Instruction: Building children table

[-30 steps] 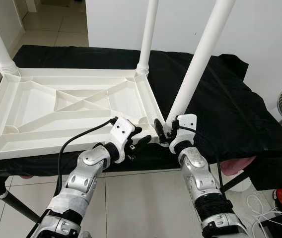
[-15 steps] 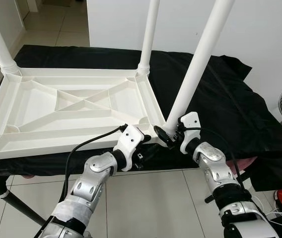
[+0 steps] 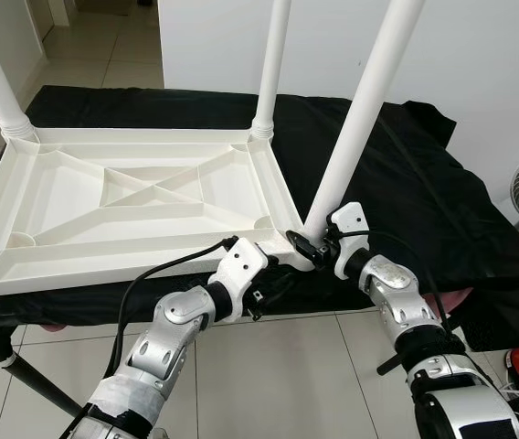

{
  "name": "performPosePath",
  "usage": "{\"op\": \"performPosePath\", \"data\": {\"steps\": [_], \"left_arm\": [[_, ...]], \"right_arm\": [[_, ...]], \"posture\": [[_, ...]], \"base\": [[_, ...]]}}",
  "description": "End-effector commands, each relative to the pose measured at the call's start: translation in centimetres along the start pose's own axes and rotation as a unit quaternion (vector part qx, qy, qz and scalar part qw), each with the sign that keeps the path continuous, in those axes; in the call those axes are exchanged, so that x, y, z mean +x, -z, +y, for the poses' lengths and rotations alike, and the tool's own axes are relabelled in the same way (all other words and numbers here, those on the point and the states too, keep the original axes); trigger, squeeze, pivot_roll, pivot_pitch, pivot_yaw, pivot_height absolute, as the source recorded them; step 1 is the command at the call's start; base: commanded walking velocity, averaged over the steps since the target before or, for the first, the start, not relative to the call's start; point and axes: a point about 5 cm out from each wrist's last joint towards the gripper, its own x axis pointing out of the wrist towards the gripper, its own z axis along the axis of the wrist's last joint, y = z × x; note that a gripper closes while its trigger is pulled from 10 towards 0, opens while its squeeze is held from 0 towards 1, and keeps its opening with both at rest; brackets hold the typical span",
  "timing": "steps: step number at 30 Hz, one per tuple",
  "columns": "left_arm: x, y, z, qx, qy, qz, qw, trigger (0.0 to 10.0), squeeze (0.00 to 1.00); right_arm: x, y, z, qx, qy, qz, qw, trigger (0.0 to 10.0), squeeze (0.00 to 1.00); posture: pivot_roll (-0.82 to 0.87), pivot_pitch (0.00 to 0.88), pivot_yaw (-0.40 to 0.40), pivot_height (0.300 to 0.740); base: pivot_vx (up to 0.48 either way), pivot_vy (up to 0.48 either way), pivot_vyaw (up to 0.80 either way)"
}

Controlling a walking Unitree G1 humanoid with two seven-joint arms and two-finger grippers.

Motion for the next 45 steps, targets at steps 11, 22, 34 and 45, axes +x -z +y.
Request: {"op": "performPosePath", "data": {"steps": [11,22,34,45], "left_arm": [[-0.1,-0.4,0.1,-0.002,0.000,0.003,1.000,10.0,0.00],[-0.4,-1.2,1.7,0.006,-0.025,-0.003,1.000,10.0,0.00],[-0.5,-1.2,1.7,0.012,-0.019,0.002,1.000,10.0,0.00],[-0.5,-1.1,1.6,0.012,-0.016,0.003,1.000,10.0,0.00]], "right_arm": [[0.2,0.8,1.3,0.049,0.077,-0.004,0.996,10.0,0.00],[0.5,0.5,1.9,0.091,0.239,-0.005,0.967,10.0,0.00],[0.7,0.4,5.3,0.135,0.287,-0.002,0.948,10.0,0.00],[0.2,0.3,4.5,0.126,0.281,-0.011,0.952,10.0,1.00]], "posture": [[0.01,0.000,-0.070,0.740],[0.02,0.003,-0.068,0.740],[0.02,0.000,-0.070,0.740],[0.01,0.000,-0.065,0.740]], "base": [[0.000,0.000,0.00],[0.000,0.000,0.00],[0.000,0.000,0.00],[0.000,0.000,0.00]]}}
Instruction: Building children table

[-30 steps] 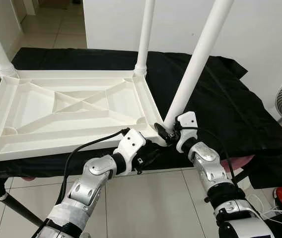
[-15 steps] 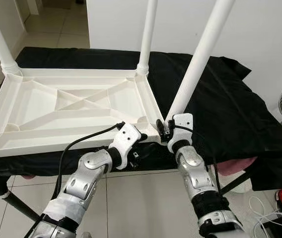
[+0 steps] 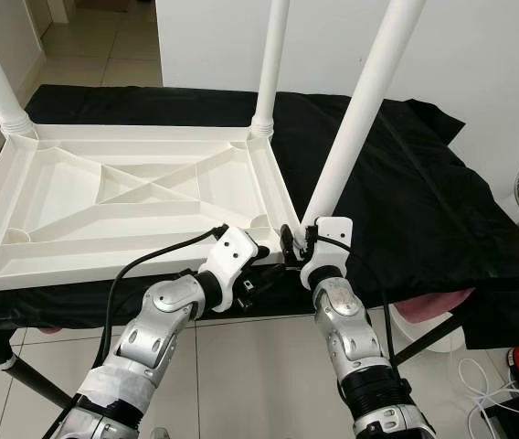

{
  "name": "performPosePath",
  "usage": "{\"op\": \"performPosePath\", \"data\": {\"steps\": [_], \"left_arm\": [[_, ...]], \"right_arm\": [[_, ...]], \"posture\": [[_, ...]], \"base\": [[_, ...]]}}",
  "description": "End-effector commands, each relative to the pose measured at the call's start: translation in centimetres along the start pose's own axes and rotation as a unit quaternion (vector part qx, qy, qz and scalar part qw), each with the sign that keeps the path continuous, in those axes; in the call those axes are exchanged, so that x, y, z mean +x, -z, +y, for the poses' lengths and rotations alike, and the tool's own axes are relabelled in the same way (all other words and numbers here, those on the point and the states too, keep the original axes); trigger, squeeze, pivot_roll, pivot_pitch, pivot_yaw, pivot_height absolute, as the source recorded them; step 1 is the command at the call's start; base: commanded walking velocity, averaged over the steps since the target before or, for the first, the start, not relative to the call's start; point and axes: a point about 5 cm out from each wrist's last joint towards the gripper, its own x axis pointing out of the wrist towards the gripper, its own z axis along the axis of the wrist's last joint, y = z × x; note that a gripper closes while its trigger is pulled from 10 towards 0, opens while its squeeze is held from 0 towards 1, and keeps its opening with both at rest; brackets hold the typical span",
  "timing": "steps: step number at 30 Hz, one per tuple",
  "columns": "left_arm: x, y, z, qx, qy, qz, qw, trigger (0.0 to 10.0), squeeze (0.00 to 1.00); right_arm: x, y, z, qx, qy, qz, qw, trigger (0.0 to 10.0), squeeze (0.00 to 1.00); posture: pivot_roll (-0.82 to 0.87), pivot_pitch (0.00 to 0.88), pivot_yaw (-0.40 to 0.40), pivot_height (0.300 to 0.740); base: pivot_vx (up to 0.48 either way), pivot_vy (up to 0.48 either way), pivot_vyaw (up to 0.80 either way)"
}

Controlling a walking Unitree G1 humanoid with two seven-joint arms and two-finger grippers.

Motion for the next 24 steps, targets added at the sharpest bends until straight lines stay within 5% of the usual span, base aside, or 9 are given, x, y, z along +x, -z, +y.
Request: {"op": "performPosePath", "data": {"steps": [1,6,7,14,16,24], "left_arm": [[0.3,-0.2,-0.2,0.001,0.006,-0.001,1.000,10.0,0.00],[0.5,-0.3,-0.2,0.002,0.010,-0.002,1.000,10.0,0.00],[0.5,-0.4,-0.2,0.003,0.013,-0.002,1.000,10.0,0.00],[0.4,-0.4,-0.1,0.010,0.018,0.001,1.000,10.0,0.00],[0.5,-0.5,0.0,0.010,0.016,-0.002,1.000,10.0,0.00],[0.9,-0.8,0.1,0.011,0.014,-0.008,1.000,10.0,0.00]], "right_arm": [[-0.2,0.4,-0.5,0.004,0.007,0.008,1.000,10.0,1.00],[-0.5,0.0,-0.8,-0.004,-0.025,-0.002,1.000,10.0,1.00],[-0.5,-0.2,-1.2,-0.013,-0.045,-0.001,0.999,10.0,0.00],[-0.1,-1.0,-2.8,-0.056,-0.110,-0.006,0.992,10.0,0.00],[0.4,-1.4,-3.9,-0.091,-0.169,-0.004,0.981,10.0,0.00],[1.2,-1.4,-4.3,-0.119,-0.232,0.012,0.965,10.0,0.00]], "posture": [[0.01,0.000,-0.065,0.740],[0.00,0.000,-0.057,0.740],[0.01,0.000,-0.055,0.740],[0.00,0.000,-0.055,0.740],[0.00,0.000,-0.058,0.740],[0.00,0.000,-0.063,0.740]], "base": [[0.000,0.000,0.00],[0.000,0.000,0.00],[0.000,0.000,0.00],[0.000,0.000,0.00],[0.000,0.000,0.00],[0.000,0.000,0.00]]}}
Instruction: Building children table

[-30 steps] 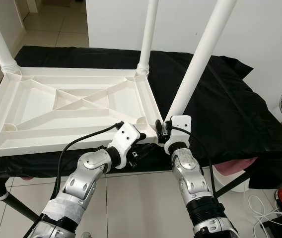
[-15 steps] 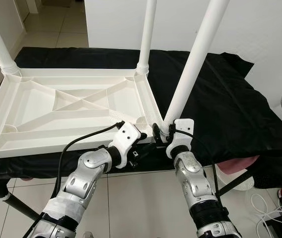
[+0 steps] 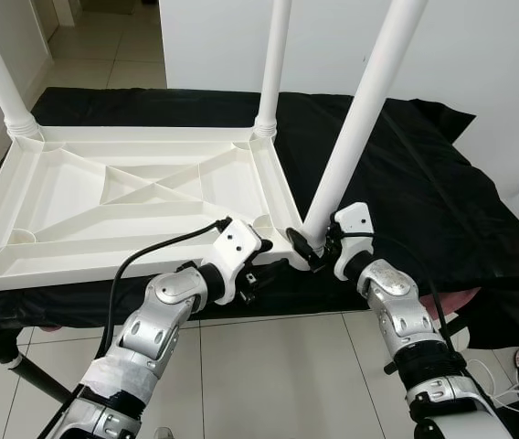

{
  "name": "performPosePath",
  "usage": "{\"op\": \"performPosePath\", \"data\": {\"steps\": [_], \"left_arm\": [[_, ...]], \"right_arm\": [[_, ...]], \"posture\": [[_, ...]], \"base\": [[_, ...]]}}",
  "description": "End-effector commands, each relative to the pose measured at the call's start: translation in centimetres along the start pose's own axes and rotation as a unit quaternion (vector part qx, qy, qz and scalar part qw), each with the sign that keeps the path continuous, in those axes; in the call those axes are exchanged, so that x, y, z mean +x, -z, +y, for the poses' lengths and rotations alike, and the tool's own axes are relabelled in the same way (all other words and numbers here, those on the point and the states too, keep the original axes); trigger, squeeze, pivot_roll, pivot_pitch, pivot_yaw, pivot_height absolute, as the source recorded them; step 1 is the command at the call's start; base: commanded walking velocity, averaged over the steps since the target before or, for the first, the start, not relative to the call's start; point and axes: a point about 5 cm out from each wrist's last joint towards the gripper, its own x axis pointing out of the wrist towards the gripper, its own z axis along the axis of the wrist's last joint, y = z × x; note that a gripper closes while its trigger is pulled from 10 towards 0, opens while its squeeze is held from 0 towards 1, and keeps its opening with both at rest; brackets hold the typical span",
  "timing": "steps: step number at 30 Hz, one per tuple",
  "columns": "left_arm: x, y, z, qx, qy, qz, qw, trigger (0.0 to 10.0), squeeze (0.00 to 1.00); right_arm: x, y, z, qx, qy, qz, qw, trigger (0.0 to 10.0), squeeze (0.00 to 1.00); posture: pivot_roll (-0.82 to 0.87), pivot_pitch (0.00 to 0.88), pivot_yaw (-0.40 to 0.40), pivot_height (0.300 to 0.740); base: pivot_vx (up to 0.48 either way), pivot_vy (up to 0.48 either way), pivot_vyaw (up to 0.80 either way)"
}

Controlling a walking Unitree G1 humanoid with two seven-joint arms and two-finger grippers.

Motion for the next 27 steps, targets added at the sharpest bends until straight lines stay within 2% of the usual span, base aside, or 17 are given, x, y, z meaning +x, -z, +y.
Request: {"op": "performPosePath", "data": {"steps": [1,3,4,5,6,16,17,20,21,25,27], "left_arm": [[0.3,0.0,-0.2,0.000,0.008,-0.001,1.000,10.0,0.00],[0.3,0.0,-0.2,-0.002,0.009,-0.002,1.000,10.0,0.00],[0.3,0.0,-0.3,-0.002,0.009,-0.002,1.000,10.0,0.00],[0.3,0.0,-0.3,-0.002,0.009,-0.002,1.000,10.0,0.00],[0.2,0.0,-0.4,-0.002,0.012,-0.001,1.000,10.0,0.00],[0.3,0.1,-0.7,-0.001,0.019,0.000,1.000,10.0,0.00],[0.3,0.1,-0.8,-0.002,0.024,0.000,1.000,10.0,0.00],[0.3,0.1,-0.9,-0.001,0.026,0.000,1.000,10.0,0.00],[0.3,0.2,-1.0,-0.002,0.026,0.001,1.000,10.0,0.00],[0.2,0.3,-1.0,-0.006,0.023,0.002,1.000,10.0,0.00],[0.2,0.4,-0.7,-0.011,0.010,0.001,1.000,10.0,0.00]], "right_arm": [[-0.1,0.3,-0.1,0.001,-0.007,0.005,1.000,10.0,0.00],[-0.1,0.4,0.0,-0.003,-0.017,0.009,1.000,10.0,0.00],[0.0,0.5,0.0,-0.003,-0.032,0.012,0.999,5.1,0.00],[0.0,0.5,0.0,-0.003,-0.032,0.012,0.999,5.1,0.00],[0.1,0.7,0.2,-0.002,-0.052,0.013,0.999,0.0,0.00],[-0.1,1.4,0.5,0.005,-0.078,0.021,0.997,0.0,0.00],[-0.2,1.5,0.3,0.016,-0.053,0.022,0.998,3.0,0.00],[-0.2,1.7,0.3,0.021,-0.045,0.023,0.999,3.0,0.00],[-0.1,1.7,0.6,0.030,-0.014,0.016,0.999,10.0,0.00],[-0.1,1.7,1.1,0.039,0.023,0.008,0.999,10.0,0.00],[-0.1,1.9,1.9,0.063,0.073,0.003,0.995,10.0,0.00]], "posture": [[0.00,0.000,-0.063,0.740],[0.00,0.000,-0.062,0.740],[0.01,0.000,-0.065,0.740],[0.01,0.000,-0.065,0.740],[0.01,0.000,-0.066,0.740],[0.01,0.000,-0.063,0.740],[0.01,0.000,-0.066,0.740],[0.01,0.000,-0.069,0.740],[0.01,0.000,-0.071,0.740],[0.01,0.000,-0.073,0.740],[0.01,0.000,-0.073,0.740]], "base": [[0.000,0.000,0.00],[0.000,0.000,0.00],[0.000,0.000,0.00],[0.000,0.000,0.00],[0.000,0.000,0.00],[0.000,0.000,0.00],[0.000,0.000,0.00],[0.000,0.000,0.00],[0.000,0.000,0.00],[0.000,0.000,0.00],[0.000,0.000,0.00]]}}
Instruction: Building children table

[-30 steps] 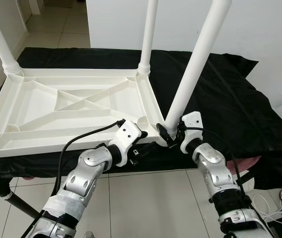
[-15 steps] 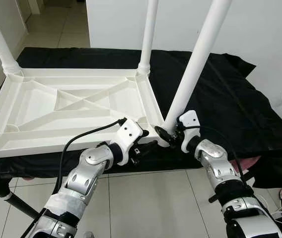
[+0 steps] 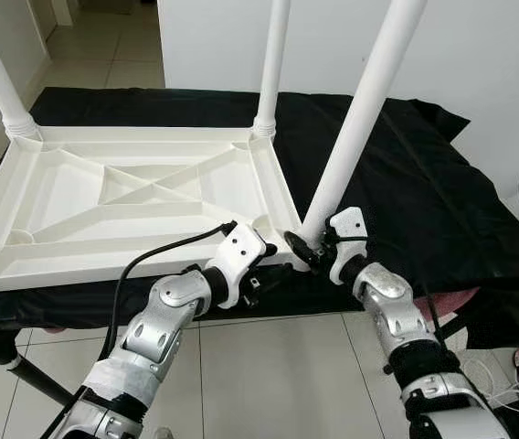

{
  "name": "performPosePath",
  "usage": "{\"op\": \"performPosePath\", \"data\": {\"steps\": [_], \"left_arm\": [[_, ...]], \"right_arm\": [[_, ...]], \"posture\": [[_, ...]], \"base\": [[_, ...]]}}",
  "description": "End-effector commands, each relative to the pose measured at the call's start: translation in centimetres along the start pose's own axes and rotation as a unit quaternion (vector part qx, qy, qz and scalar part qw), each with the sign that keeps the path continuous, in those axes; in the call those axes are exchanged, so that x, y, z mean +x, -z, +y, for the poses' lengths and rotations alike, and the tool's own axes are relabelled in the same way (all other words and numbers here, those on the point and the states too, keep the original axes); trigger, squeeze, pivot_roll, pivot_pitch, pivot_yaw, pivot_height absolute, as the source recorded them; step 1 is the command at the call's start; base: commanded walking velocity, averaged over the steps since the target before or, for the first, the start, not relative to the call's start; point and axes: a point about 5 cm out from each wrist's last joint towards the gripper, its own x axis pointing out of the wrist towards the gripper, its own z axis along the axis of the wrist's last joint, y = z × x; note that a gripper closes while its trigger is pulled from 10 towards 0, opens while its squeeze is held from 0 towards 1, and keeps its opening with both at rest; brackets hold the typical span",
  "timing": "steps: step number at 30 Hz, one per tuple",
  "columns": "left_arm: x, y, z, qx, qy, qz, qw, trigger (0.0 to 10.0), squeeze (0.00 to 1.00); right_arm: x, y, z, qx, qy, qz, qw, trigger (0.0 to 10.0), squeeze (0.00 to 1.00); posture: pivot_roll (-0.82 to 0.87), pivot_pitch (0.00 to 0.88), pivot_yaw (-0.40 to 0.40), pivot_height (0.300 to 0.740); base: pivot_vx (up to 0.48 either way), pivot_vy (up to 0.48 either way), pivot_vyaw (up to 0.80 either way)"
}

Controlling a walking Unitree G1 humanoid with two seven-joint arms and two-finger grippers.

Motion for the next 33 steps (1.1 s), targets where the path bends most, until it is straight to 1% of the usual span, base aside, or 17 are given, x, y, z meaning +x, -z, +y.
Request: {"op": "performPosePath", "data": {"steps": [1,3,4,5,6,7,9,13,15,16,19,21,22,28,30,31,33], "left_arm": [[0.0,0.2,-0.2,-0.010,0.000,-0.001,1.000,10.0,0.00],[-0.1,0.3,0.0,-0.013,-0.004,-0.002,1.000,10.0,0.00],[-0.1,0.3,0.0,-0.013,-0.004,-0.002,1.000,10.0,0.00],[-0.1,0.3,0.0,-0.013,-0.004,-0.002,1.000,10.0,0.00],[-0.2,0.3,0.1,-0.010,-0.004,-0.002,1.000,10.0,0.00],[-0.2,0.3,0.1,-0.010,-0.004,-0.002,1.000,10.0,0.00],[-0.2,0.3,0.2,-0.008,-0.005,-0.002,1.000,10.0,0.00],[-0.2,0.2,0.3,-0.006,-0.007,-0.002,1.000,10.0,0.00],[-0.2,0.1,0.6,-0.004,-0.013,-0.005,1.000,10.0,0.00],[-0.2,0.0,0.7,-0.005,-0.017,-0.007,1.000,10.0,0.00],[-0.2,0.0,0.9,-0.005,-0.020,-0.010,1.000,10.0,0.00],[-0.2,-0.1,0.9,-0.005,-0.021,-0.011,1.000,10.0,0.00],[-0.2,-0.1,1.0,-0.004,-0.022,-0.011,1.000,10.0,0.00],[-0.4,-0.1,1.1,0.000,-0.022,-0.008,1.000,10.0,0.00],[-0.5,-0.1,1.1,0.002,-0.021,-0.006,1.000,10.0,0.00],[-0.5,-0.1,1.1,0.002,-0.021,-0.006,1.000,10.0,0.00],[-0.5,-0.1,1.0,0.003,-0.021,-0.005,1.000,10.0,0.00]], "right_arm": [[-0.3,0.9,0.4,0.027,0.043,0.014,0.999,10.0,0.00],[-0.4,1.1,0.5,0.053,0.094,0.016,0.994,10.0,0.00],[-0.4,1.1,0.5,0.053,0.094,0.016,0.994,10.0,0.00],[-0.4,1.2,0.5,0.059,0.110,0.016,0.992,10.0,0.00],[-0.6,1.1,0.9,0.070,0.164,0.011,0.984,10.0,0.00],[-0.6,1.1,0.9,0.070,0.164,0.011,0.984,10.0,0.00],[-0.8,1.2,1.4,0.080,0.198,0.010,0.977,10.0,0.00],[-0.8,1.1,2.1,0.087,0.212,0.007,0.973,10.0,0.00],[-0.7,0.9,3.0,0.090,0.214,0.001,0.973,10.0,0.00],[-0.7,0.8,3.5,0.081,0.210,0.002,0.974,10.0,0.00],[-0.7,0.6,4.0,0.067,0.205,0.003,0.976,10.0,0.00],[-0.7,0.6,4.0,0.063,0.203,0.002,0.977,10.0,0.00],[-0.9,0.6,3.5,0.064,0.207,0.002,0.976,10.0,1.00],[-1.0,0.1,2.8,0.067,0.197,-0.014,0.978,10.0,1.00],[-1.0,-0.4,2.2,0.055,0.193,-0.029,0.979,10.0,1.00],[-1.0,-0.4,2.2,0.055,0.193,-0.029,0.979,10.0,1.00],[-1.0,-0.8,1.6,0.053,0.182,-0.041,0.981,10.0,1.00]], "posture": [[0.01,0.000,-0.073,0.740],[0.01,0.000,-0.073,0.740],[0.01,0.000,-0.073,0.740],[0.01,0.000,-0.075,0.740],[0.01,0.000,-0.076,0.740],[0.01,0.000,-0.076,0.740],[0.01,0.000,-0.081,0.740],[0.01,0.000,-0.083,0.740],[0.01,0.000,-0.085,0.740],[0.01,0.000,-0.086,0.740],[0.01,0.000,-0.088,0.740],[0.01,0.000,-0.088,0.740],[0.01,0.000,-0.086,0.740],[0.02,0.000,-0.082,0.740],[0.02,0.000,-0.080,0.740],[0.02,0.000,-0.080,0.740],[0.02,0.000,-0.079,0.740]], "base": [[0.000,0.000,0.00],[0.000,0.000,0.00],[0.000,0.000,0.00],[0.000,0.000,0.00],[0.000,0.000,0.00],[0.000,0.000,0.00],[0.000,0.000,0.00],[0.000,0.000,0.00],[0.000,0.000,0.00],[0.000,0.000,0.00],[0.000,0.000,0.00],[0.000,0.000,0.00],[0.000,0.000,0.00],[0.000,0.000,0.00],[0.000,0.000,0.00],[0.000,0.000,0.00],[0.000,0.000,0.00]]}}
